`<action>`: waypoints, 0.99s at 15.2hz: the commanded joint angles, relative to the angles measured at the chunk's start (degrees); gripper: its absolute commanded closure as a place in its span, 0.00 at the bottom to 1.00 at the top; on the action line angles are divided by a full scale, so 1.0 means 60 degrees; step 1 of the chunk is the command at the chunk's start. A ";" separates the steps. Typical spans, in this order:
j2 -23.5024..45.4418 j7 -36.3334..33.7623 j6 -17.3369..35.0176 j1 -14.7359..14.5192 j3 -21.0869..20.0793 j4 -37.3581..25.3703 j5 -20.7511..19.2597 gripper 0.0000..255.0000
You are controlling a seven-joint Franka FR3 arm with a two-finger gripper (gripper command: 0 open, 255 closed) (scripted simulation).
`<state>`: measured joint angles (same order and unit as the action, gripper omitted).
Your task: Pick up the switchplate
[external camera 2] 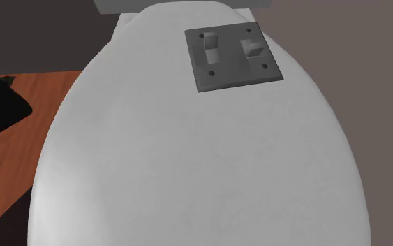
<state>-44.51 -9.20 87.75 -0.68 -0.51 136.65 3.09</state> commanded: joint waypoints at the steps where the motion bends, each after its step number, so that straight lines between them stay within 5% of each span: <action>1: 0.0000 0.0000 0.0000 0.0000 0.0000 0.0000 0.0000 0.00; 15: 0.4604 0.1640 0.3323 0.0058 0.0827 -0.1656 -0.0274 0.00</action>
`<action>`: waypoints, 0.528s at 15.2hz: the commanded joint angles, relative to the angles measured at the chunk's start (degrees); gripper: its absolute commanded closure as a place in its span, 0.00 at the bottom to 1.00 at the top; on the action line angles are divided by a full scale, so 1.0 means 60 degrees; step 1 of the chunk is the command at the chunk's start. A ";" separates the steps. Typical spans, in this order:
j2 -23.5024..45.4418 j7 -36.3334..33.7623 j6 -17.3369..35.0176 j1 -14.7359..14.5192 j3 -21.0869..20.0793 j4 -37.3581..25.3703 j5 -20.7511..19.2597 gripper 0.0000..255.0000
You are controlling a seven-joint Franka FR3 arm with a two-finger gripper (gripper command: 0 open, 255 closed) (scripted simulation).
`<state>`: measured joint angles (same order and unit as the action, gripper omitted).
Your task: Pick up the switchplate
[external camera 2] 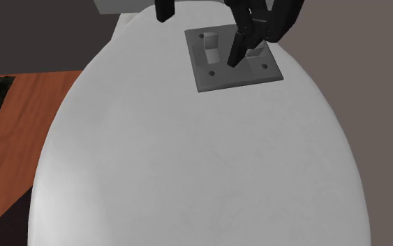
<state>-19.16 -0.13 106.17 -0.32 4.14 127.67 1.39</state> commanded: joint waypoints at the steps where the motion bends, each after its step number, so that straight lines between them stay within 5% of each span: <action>1: 0.0733 0.0242 0.0417 0.0000 0.0097 -0.0377 0.0030 0.00; 8: 0.3237 0.1035 0.1222 0.0043 0.0318 -0.2247 0.0302 0.00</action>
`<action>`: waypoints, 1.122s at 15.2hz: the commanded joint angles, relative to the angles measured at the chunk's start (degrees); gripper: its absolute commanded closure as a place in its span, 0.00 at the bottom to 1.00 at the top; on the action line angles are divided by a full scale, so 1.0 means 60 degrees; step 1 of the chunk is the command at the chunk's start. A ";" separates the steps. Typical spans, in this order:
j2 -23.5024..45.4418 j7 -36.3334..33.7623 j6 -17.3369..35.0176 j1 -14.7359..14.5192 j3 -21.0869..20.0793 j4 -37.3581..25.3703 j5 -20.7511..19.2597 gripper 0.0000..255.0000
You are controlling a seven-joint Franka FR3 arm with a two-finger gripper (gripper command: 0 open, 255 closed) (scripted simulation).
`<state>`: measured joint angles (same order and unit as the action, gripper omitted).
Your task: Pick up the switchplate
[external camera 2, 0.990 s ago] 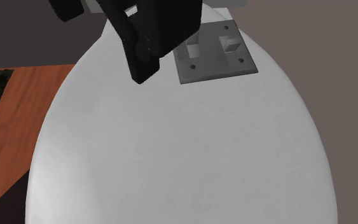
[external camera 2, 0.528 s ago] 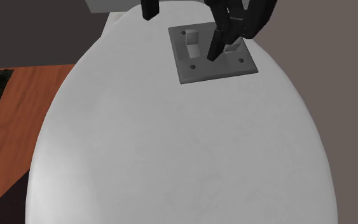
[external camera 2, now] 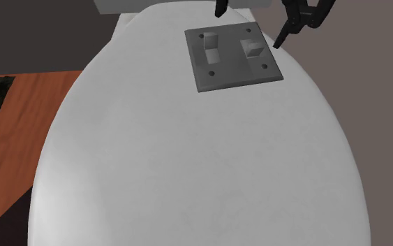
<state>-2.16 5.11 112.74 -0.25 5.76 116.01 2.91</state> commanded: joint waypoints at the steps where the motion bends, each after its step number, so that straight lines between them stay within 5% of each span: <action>1: 0.0765 0.0270 0.0192 0.0048 0.0063 -0.0624 0.0099 0.00; 12: 0.1514 0.0476 0.1164 0.0082 0.0060 -0.0423 0.0232 0.00; 13: 0.1501 0.0467 0.1144 0.0078 0.0057 -0.0431 0.0230 1.00; 17: 0.1500 0.0467 0.1148 0.0078 0.0057 -0.0426 0.0229 1.00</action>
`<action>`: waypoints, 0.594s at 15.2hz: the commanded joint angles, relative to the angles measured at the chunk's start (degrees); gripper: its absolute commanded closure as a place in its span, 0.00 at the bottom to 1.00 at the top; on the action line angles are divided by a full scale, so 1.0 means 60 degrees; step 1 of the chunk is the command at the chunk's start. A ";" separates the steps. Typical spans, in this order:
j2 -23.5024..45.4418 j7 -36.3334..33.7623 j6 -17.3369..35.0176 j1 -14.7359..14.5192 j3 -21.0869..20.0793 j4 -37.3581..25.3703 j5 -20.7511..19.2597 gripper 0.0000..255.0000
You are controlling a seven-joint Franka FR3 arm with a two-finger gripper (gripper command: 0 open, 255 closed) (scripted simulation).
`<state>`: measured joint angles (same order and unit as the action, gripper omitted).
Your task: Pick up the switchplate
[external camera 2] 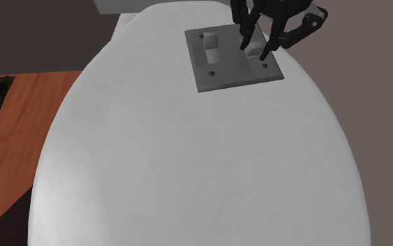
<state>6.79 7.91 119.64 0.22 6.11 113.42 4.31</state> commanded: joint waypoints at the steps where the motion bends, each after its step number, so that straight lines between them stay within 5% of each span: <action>1: 0.0007 0.0002 0.0000 0.0000 0.0000 0.0009 -0.0004 1.00; 9: -0.0156 -0.0035 -0.0463 0.0001 0.0008 -0.0293 -0.0041 1.00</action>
<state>6.14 7.76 117.44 0.24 6.15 111.94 4.12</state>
